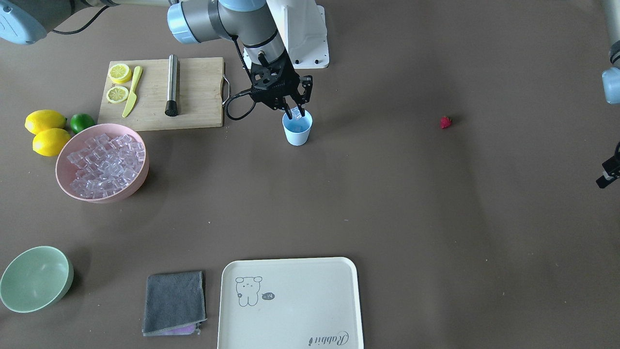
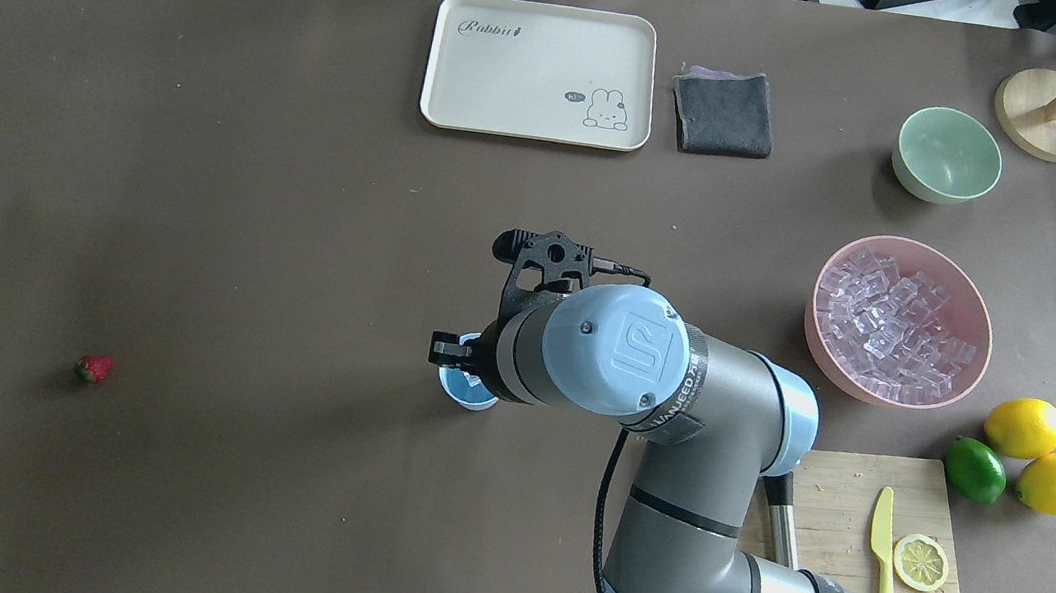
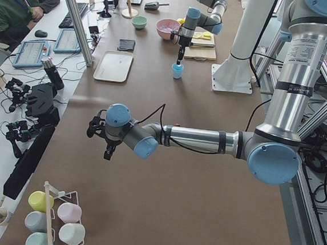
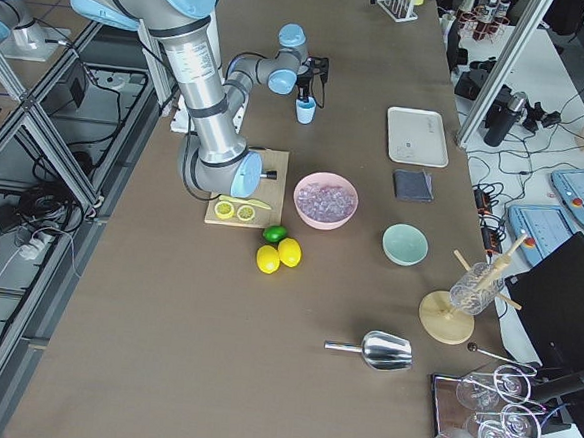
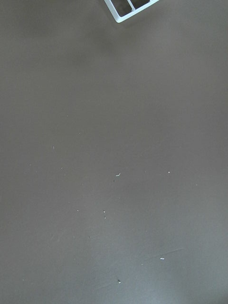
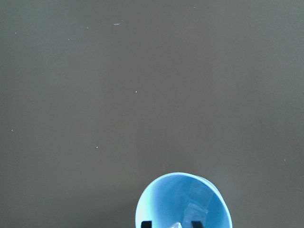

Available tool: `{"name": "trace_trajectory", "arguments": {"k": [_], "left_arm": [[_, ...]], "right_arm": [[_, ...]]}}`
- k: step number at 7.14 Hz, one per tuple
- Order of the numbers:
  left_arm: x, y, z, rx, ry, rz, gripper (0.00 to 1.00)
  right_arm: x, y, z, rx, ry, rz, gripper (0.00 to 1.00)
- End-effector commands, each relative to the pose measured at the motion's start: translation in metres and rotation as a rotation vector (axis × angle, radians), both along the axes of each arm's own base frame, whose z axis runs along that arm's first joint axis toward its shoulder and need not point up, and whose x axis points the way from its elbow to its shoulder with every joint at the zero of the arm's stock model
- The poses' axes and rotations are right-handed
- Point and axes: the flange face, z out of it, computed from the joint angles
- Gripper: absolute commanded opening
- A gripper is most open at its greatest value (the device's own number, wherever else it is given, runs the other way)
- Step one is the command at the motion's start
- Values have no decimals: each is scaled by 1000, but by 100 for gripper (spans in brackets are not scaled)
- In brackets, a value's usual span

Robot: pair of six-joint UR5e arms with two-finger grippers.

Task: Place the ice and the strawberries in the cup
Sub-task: 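Open the right gripper to drop the ice into the blue cup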

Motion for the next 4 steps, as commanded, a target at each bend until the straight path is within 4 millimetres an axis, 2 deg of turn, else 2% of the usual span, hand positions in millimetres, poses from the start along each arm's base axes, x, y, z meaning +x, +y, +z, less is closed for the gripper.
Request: {"name": "trace_trajectory", "arguments": {"k": [1, 2, 3, 4], "left_arm": [[0, -1, 4, 2, 0, 0, 98], [0, -1, 6, -2, -1, 0, 98], [0, -1, 6, -1, 1, 1, 98], [0, -1, 6, -1, -1, 0, 98]], "right_arm": [[0, -1, -2, 2, -2, 7, 12], [3, -5, -3, 1, -4, 15, 30], [3, -6, -1, 2, 1, 15, 95], [4, -6, -3, 1, -1, 18, 100]]}}
